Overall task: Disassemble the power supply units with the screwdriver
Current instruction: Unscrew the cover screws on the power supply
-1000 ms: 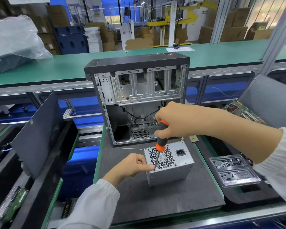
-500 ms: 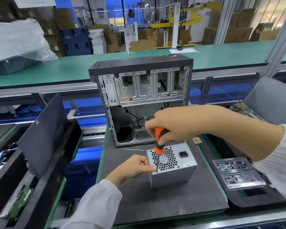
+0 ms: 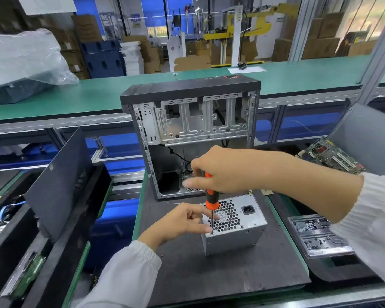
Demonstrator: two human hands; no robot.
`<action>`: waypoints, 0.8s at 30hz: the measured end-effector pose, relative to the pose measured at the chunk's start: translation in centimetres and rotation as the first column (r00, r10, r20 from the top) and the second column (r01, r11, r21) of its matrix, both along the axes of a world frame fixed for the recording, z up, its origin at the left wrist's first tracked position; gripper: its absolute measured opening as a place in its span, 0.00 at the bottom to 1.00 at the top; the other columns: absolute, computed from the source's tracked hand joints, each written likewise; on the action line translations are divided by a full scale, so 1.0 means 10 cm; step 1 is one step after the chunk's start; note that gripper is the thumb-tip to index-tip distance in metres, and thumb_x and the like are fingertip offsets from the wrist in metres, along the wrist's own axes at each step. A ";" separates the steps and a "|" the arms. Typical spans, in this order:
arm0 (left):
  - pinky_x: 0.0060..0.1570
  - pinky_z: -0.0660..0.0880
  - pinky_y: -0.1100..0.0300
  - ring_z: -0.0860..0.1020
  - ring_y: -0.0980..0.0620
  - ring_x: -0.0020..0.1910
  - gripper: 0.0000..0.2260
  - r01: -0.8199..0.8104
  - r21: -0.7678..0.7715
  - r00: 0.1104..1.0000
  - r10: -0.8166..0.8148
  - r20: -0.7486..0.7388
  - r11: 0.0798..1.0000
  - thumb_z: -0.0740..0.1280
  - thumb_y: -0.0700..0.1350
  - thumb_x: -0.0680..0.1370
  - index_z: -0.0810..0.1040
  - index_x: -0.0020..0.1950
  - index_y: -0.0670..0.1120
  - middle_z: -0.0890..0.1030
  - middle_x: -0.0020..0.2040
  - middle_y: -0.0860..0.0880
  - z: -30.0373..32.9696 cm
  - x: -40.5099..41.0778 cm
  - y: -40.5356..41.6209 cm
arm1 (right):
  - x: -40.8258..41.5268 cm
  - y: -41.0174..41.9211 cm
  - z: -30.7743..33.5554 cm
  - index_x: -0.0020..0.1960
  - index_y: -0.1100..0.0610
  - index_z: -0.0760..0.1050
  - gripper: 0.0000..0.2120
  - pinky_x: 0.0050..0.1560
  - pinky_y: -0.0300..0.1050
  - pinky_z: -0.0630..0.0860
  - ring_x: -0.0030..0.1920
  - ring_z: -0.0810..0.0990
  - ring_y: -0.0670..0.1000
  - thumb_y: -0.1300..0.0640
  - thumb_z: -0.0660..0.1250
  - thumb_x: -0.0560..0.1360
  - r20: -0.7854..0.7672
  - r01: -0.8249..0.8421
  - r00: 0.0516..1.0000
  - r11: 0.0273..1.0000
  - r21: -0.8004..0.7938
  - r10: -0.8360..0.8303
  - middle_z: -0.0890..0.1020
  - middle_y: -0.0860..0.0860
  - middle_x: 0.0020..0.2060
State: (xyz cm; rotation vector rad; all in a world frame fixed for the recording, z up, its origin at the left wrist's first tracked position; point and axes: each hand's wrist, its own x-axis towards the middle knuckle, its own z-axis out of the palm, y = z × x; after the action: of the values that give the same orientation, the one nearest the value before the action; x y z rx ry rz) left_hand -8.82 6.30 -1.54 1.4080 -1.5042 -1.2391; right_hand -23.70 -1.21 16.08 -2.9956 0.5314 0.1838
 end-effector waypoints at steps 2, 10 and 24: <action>0.34 0.59 0.66 0.57 0.54 0.30 0.12 -0.019 -0.041 1.000 0.019 -0.004 0.999 0.76 0.53 0.71 0.85 0.53 0.52 0.57 0.28 0.51 0.00 -0.02 -0.01 | 0.05 0.02 -0.05 0.47 0.57 0.72 0.24 0.34 0.47 0.72 0.36 0.76 0.52 0.37 0.52 0.79 0.062 -0.012 0.998 0.997 -0.076 0.016 0.73 0.50 0.33; 0.34 0.55 0.58 0.57 0.46 0.31 0.12 -0.063 -0.089 0.998 0.065 0.024 0.994 0.76 0.60 0.67 0.87 0.43 0.54 0.62 0.25 0.49 0.03 -0.06 -0.06 | 0.00 -0.03 0.04 0.33 0.55 0.64 0.32 0.26 0.41 0.56 0.28 0.66 0.48 0.25 0.51 0.70 0.121 0.128 0.989 0.920 -0.370 -0.089 0.68 0.50 0.29; 0.35 0.61 0.64 0.59 0.53 0.32 0.12 -0.073 -0.094 0.996 0.068 -0.051 0.993 0.76 0.56 0.70 0.87 0.48 0.51 0.61 0.30 0.45 0.12 -0.09 -0.02 | -0.03 -0.07 0.36 0.58 0.47 0.70 0.17 0.45 0.47 0.75 0.47 0.75 0.49 0.47 0.71 0.72 -0.238 -0.148 0.959 0.988 0.035 0.152 0.74 0.44 0.48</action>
State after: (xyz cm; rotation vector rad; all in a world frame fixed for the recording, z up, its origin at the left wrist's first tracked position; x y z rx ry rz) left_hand -9.71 6.12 -0.32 1.3484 -1.4500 -1.1349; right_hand -24.04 -1.91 19.65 -3.0144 0.3183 0.5654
